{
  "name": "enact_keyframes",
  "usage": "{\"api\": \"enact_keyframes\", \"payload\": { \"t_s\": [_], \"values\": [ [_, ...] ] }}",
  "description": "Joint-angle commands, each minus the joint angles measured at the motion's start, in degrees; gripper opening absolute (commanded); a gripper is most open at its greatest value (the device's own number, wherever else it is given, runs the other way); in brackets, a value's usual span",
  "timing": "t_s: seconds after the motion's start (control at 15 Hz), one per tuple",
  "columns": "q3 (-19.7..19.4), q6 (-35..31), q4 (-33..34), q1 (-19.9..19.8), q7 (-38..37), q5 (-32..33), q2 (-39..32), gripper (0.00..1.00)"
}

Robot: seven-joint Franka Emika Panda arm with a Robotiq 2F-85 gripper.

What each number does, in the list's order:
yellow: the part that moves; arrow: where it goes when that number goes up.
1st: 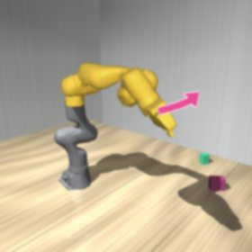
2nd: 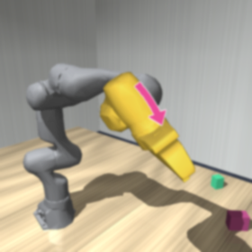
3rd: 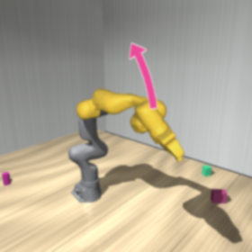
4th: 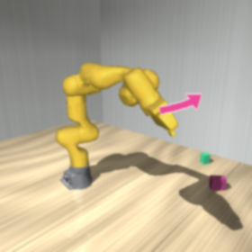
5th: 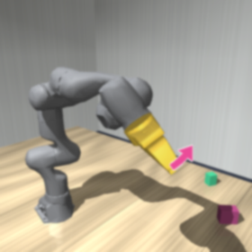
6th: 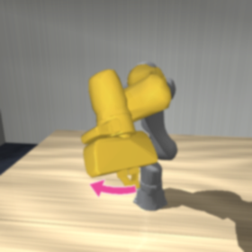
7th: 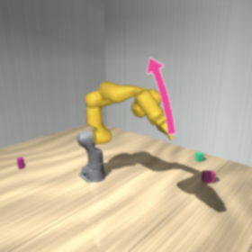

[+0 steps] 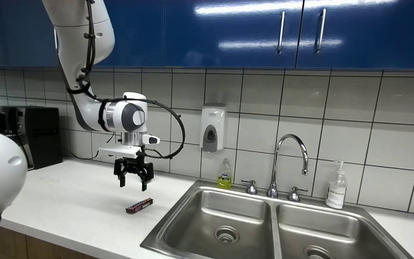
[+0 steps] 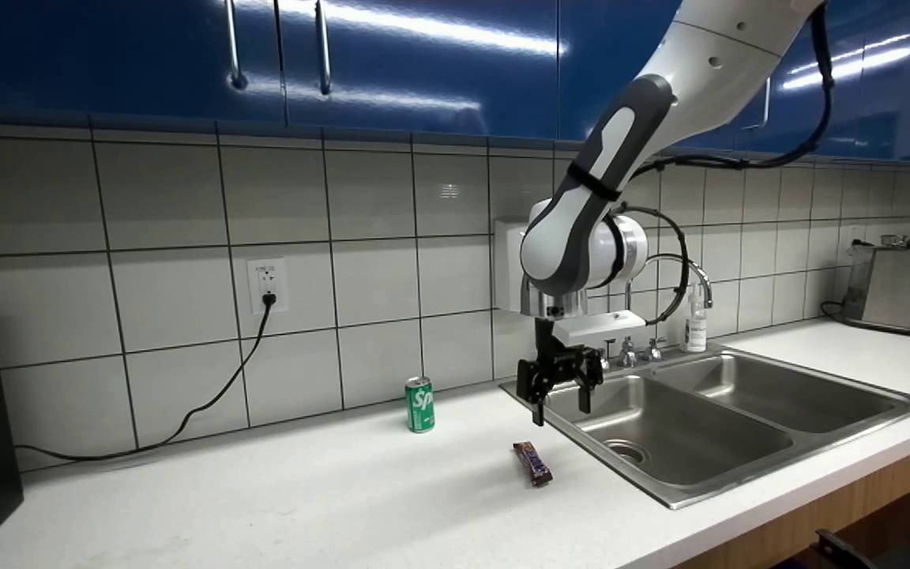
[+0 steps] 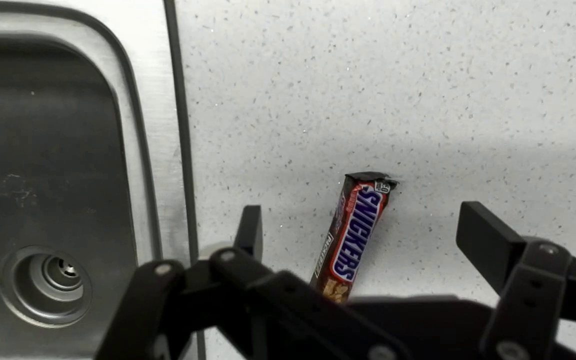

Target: Put the chocolate bar inside the sink

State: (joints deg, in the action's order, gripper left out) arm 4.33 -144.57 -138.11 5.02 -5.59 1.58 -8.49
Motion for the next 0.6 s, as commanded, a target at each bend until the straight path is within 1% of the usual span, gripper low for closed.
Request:
{"api": "enact_keyframes", "payload": {
  "t_s": [0.0,0.4,0.47,0.53],
  "values": [
    [-0.57,0.41,4.09,1.13,-3.86,2.18,-4.99,1.00],
    [-1.08,0.21,7.10,2.66,-5.45,1.96,-9.99,1.00],
    [-1.23,-0.11,7.40,2.86,-5.29,2.20,-10.30,1.00],
    [-0.66,0.14,5.83,2.10,-3.23,0.60,-9.16,1.00]
  ]
}}
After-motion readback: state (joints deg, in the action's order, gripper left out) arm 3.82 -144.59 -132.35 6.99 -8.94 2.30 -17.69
